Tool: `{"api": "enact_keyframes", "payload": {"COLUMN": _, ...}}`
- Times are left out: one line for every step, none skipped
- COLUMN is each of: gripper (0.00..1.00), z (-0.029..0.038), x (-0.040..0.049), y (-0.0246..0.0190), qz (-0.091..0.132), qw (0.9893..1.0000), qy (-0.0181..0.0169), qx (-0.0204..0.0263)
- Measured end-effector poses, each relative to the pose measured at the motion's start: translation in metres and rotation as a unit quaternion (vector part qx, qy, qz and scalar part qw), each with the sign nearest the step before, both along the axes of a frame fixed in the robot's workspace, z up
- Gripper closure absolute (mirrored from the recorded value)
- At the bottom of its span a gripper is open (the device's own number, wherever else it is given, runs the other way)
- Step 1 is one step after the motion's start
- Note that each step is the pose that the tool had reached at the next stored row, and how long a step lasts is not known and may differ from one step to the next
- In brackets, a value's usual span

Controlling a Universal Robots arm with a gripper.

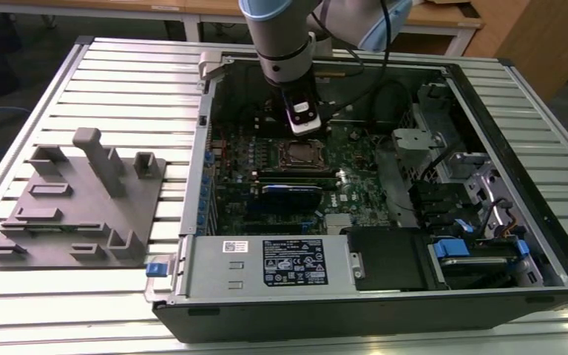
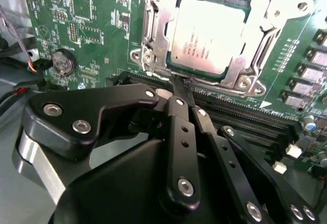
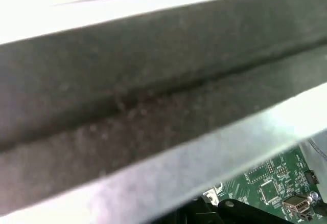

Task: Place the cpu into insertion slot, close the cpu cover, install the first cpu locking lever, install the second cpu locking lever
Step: 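Install the first cpu locking lever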

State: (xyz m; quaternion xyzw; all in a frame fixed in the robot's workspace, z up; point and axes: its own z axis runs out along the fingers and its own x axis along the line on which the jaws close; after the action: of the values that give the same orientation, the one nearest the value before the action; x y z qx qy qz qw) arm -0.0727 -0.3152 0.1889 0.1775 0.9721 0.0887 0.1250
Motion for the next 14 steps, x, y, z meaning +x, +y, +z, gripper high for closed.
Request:
{"api": "enact_keyframes", "payload": {"gripper": 0.9, "z": 0.0001, "x": 0.0, "y": 0.0, "qz": 0.0, "qw": 1.0, "qy": 0.0, "qx": 0.0033}}
{"api": "enact_keyframes", "payload": {"gripper": 0.9, "z": 0.0002, "x": 0.0, "y": 0.0, "qz": 0.0, "qw": 1.0, "qy": 0.0001, "qx": 0.0053}}
{"api": "enact_keyframes", "payload": {"gripper": 0.9, "z": 0.0002, "x": 0.0, "y": 0.0001, "qz": 0.0, "qw": 1.0, "qy": 0.0001, "qx": 0.0063}}
{"api": "enact_keyframes", "payload": {"gripper": 0.9, "z": 0.0002, "x": 0.0, "y": 0.0001, "qz": 0.0, "qw": 1.0, "qy": 0.0, "qx": 0.0068}}
{"api": "enact_keyframes", "payload": {"gripper": 0.9, "z": 0.0004, "x": 0.0, "y": 0.0001, "qz": 0.0, "qw": 1.0, "qy": -0.0001, "qx": 0.0072}}
{"api": "enact_keyframes", "payload": {"gripper": 0.9, "z": 0.001, "x": 0.0, "y": 0.0001, "qz": 0.0, "qw": 1.0, "qy": -0.0001, "qx": 0.0073}}
{"api": "enact_keyframes", "payload": {"gripper": 0.9, "z": 0.002, "x": 0.0, "y": 0.0001, "qz": 0.0, "qw": 1.0, "qy": 0.0, "qx": 0.0072}}
{"api": "enact_keyframes", "payload": {"gripper": 0.9, "z": 0.0034, "x": 0.0, "y": 0.0001, "qz": 0.0, "qw": 1.0, "qy": 0.0, "qx": 0.0071}}
{"api": "enact_keyframes", "payload": {"gripper": 0.9, "z": 0.0048, "x": 0.0, "y": 0.0001, "qz": 0.0, "qw": 1.0, "qy": -0.0001, "qx": 0.0072}}
{"api": "enact_keyframes", "payload": {"gripper": 0.9, "z": 0.0065, "x": 0.0, "y": 0.0001, "qz": 0.0, "qw": 1.0, "qy": 0.0, "qx": 0.0071}}
{"api": "enact_keyframes", "payload": {"gripper": 0.9, "z": 0.0081, "x": 0.0, "y": 0.0, "qz": 0.0, "qw": 1.0, "qy": 0.0, "qx": 0.007}}
{"api": "enact_keyframes", "payload": {"gripper": 0.9, "z": 0.0095, "x": 0.0, "y": 0.0, "qz": 0.0, "qw": 1.0, "qy": 0.0, "qx": 0.0067}}
{"api": "enact_keyframes", "payload": {"gripper": 0.9, "z": 0.0106, "x": 0.0001, "y": 0.0, "qz": 0.0, "qw": 1.0, "qy": 0.0, "qx": 0.0059}}
{"api": "enact_keyframes", "payload": {"gripper": 0.9, "z": 0.0118, "x": 0.0001, "y": 0.0001, "qz": -0.001, "qw": 1.0, "qy": 0.0, "qx": 0.0044}}
